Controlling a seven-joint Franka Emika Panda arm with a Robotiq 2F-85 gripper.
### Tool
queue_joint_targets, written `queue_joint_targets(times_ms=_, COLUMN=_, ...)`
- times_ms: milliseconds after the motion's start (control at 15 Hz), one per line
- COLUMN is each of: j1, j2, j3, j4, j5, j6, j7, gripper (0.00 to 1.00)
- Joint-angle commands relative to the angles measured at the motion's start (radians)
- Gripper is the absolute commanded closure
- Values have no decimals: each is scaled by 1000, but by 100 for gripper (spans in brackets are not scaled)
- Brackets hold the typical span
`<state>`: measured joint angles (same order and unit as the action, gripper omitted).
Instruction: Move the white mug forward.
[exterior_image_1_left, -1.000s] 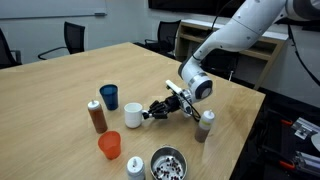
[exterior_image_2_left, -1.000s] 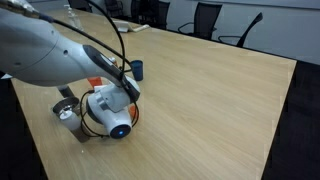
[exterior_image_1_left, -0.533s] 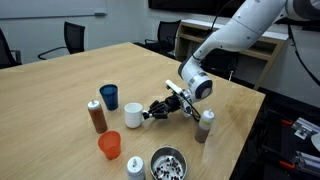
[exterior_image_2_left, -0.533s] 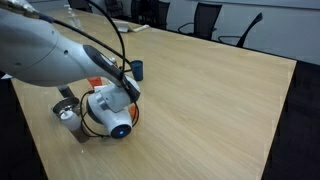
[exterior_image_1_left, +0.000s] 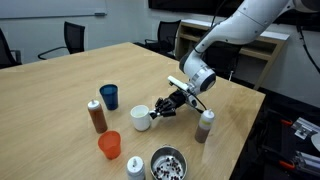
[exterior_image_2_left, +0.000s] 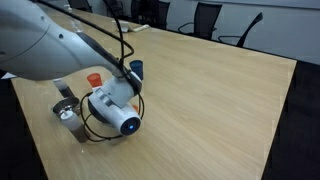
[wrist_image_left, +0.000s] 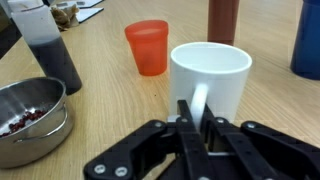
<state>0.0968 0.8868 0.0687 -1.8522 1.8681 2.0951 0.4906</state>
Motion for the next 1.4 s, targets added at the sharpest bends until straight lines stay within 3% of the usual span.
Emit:
queue_joint_targets(times_ms=0, j1=-33, j2=-65, j3=-12, j4=-71, j5=-113, j6=-79, j7=4, gripper=97)
queue_joint_targets(times_ms=267, j1=-72, j2=-74, j3=-29, j4=-109, j5=-217, j6=-212, j7=-19, gripper=97)
queue_joint_targets(times_ms=733, j1=-134, j2=-59, j3=-53, j4=-138, j5=-243, j6=-458, j7=-72, gripper=97)
queue_joint_targets(times_ms=1333, j1=-128, j2=-21, j3=-129, j4=-123, j5=-516, j6=-657, j7=-50, gripper=97)
